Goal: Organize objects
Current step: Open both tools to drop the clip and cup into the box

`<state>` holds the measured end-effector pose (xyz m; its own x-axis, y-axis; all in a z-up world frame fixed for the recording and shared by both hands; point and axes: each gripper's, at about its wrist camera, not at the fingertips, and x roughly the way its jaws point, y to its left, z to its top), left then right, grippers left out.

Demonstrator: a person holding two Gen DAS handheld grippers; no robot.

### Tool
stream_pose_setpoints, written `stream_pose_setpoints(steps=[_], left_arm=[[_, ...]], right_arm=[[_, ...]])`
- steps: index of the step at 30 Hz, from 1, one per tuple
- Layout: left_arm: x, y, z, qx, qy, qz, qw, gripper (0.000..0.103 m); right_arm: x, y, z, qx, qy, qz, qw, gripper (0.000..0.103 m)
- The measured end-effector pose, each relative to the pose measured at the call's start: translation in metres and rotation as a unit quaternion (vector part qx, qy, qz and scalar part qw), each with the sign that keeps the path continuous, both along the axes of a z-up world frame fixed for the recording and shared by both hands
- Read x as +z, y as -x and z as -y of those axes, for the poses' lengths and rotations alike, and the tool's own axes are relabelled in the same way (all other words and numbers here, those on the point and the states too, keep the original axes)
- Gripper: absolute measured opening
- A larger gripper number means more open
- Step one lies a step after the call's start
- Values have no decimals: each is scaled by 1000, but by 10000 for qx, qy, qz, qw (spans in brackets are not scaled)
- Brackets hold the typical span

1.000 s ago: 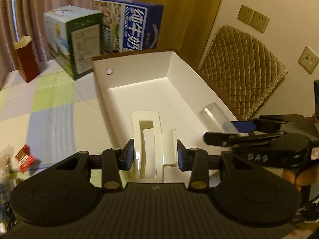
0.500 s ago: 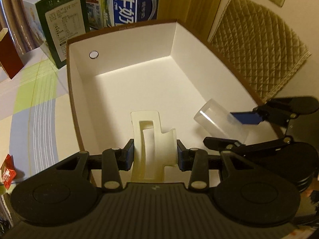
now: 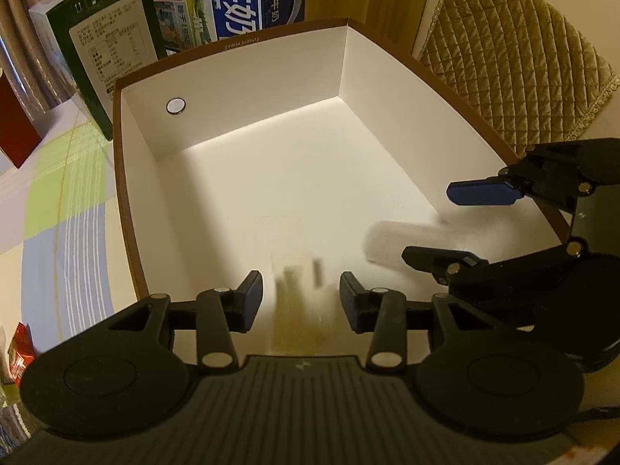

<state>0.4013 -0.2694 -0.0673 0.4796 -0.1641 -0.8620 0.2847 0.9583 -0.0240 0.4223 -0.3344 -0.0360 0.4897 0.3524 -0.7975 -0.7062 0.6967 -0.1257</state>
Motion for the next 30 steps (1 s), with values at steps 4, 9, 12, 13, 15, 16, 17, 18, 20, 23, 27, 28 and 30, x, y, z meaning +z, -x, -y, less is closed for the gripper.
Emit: stream_pose_setpoints(steps=[4, 9, 12, 13, 15, 16, 17, 18, 20, 23, 27, 28, 30], left_arm=[[8, 4, -2, -12, -38, 94, 9999, 55], [25, 20, -8, -86, 120, 276, 9995, 65], [34, 32, -9, -122, 125, 367, 9992, 69], [37, 36, -10, -117, 137, 384, 9991, 72], [41, 43, -12, -52, 166, 408, 9990, 75], [44, 46, -12, -17, 194, 414, 9990, 75], [46, 49, -14, 15, 226, 422, 9989, 75], [49, 52, -15, 45, 252, 436, 9987, 75], [53, 60, -18, 105, 273, 456, 9985, 76], [59, 72, -22, 193, 288, 482, 9982, 79], [67, 86, -27, 270, 348, 541, 9976, 79], [69, 90, -27, 281, 349, 553, 9975, 79], [73, 97, -29, 285, 363, 591, 9972, 79]], right_arm=[[9, 4, 11, -62, -247, -13, 9997, 71], [24, 20, 25, -65, -601, -38, 9982, 81], [32, 30, 30, -115, -755, -80, 9970, 85], [34, 33, 31, -125, -800, -87, 9967, 87], [37, 41, 33, -138, -882, -104, 9960, 90], [39, 43, 34, -158, -908, -109, 9957, 91], [40, 47, 35, -185, -949, -119, 9952, 91], [42, 49, 37, -208, -994, -137, 9947, 92], [46, 55, 39, -271, -1077, -166, 9937, 93], [52, 62, 41, -361, -1184, -178, 9921, 94], [58, 72, 43, -474, -1272, -174, 9906, 96], [59, 74, 43, -504, -1288, -171, 9902, 97], [62, 79, 44, -555, -1330, -176, 9894, 97]])
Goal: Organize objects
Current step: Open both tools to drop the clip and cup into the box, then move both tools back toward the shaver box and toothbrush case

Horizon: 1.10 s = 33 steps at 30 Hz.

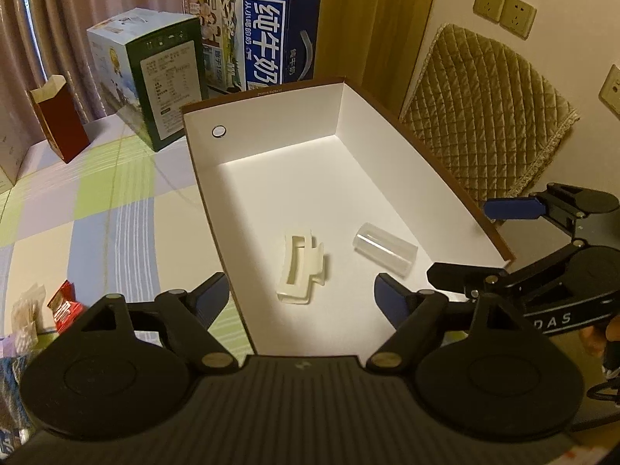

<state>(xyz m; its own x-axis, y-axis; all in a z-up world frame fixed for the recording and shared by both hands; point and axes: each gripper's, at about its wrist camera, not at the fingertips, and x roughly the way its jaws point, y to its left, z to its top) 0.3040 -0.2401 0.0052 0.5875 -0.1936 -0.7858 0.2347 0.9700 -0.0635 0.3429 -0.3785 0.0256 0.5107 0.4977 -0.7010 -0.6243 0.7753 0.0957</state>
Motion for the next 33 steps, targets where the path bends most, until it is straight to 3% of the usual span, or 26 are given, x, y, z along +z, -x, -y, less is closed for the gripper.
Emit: stream_pose_setpoints(steps=[23, 33], left_arm=[[25, 68, -46, -488, 245, 250, 9982, 79], [24, 92, -83, -373, 289, 175, 9987, 79]], right_arm=[[22, 81, -13, -842, -218, 86, 9962, 98], [16, 107, -40, -734, -270, -116, 9969, 98]])
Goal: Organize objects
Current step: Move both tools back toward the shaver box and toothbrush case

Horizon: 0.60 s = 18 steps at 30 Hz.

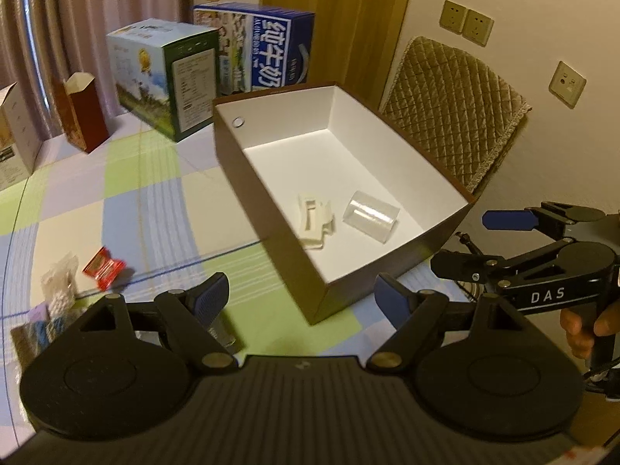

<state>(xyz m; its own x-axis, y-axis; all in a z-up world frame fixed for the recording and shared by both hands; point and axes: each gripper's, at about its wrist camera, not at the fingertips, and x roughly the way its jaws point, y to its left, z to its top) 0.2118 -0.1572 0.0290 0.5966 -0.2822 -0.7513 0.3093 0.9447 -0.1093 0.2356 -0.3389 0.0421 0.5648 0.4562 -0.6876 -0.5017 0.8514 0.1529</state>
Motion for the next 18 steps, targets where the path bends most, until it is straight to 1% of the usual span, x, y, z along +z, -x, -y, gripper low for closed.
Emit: stream_pose_setpoints(steps=[4, 10, 18], left_arm=[[-1, 9, -18, 111, -9, -39, 9999, 79], [-5, 23, -44, 302, -2, -104, 9995, 79], [-12, 40, -85, 743, -55, -229, 9970, 79]], right_arm=[[-3, 8, -13, 113, -6, -70, 9999, 98], [-8, 20, -40, 434, -25, -177, 9989, 98], [-18, 31, -84, 927, -21, -286, 9953, 98]])
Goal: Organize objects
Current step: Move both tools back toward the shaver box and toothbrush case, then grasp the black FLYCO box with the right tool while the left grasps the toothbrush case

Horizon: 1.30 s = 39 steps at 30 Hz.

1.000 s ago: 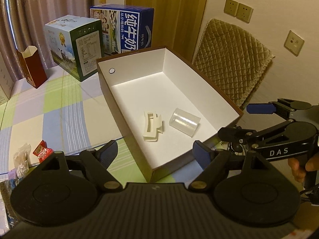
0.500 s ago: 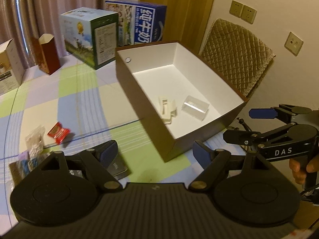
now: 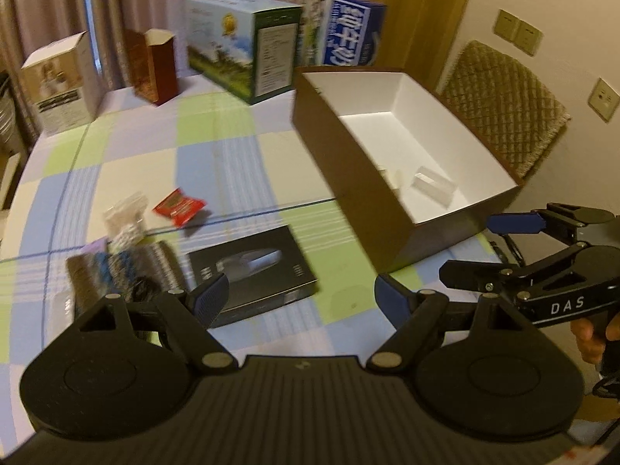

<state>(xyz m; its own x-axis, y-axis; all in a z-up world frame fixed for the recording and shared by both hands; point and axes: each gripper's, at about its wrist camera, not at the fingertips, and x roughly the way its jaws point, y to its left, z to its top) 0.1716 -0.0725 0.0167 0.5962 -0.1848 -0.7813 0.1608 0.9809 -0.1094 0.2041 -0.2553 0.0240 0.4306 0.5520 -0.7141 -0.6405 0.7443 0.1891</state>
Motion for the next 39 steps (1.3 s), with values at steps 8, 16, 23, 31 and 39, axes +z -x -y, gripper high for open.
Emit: stream_pose_setpoints(steps=[8, 16, 23, 31, 39], left_arm=[[-7, 15, -38, 497, -43, -102, 9987, 79], [-15, 25, -70, 934, -78, -199, 9954, 79], [-23, 31, -93, 1222, -76, -287, 9921, 79], [-37, 36, -124, 1652, -143, -367, 9855, 79], [-52, 36, -157, 2033, -224, -449, 9778, 79]], right_arm=[[-12, 6, -39, 409, -17, -92, 9991, 98], [-28, 6, -67, 637, 37, -216, 9977, 98], [-40, 1, -89, 733, 129, -148, 9971, 98], [-63, -25, -114, 606, 258, -109, 9978, 52], [-85, -67, -136, 252, 326, -287, 9987, 35]])
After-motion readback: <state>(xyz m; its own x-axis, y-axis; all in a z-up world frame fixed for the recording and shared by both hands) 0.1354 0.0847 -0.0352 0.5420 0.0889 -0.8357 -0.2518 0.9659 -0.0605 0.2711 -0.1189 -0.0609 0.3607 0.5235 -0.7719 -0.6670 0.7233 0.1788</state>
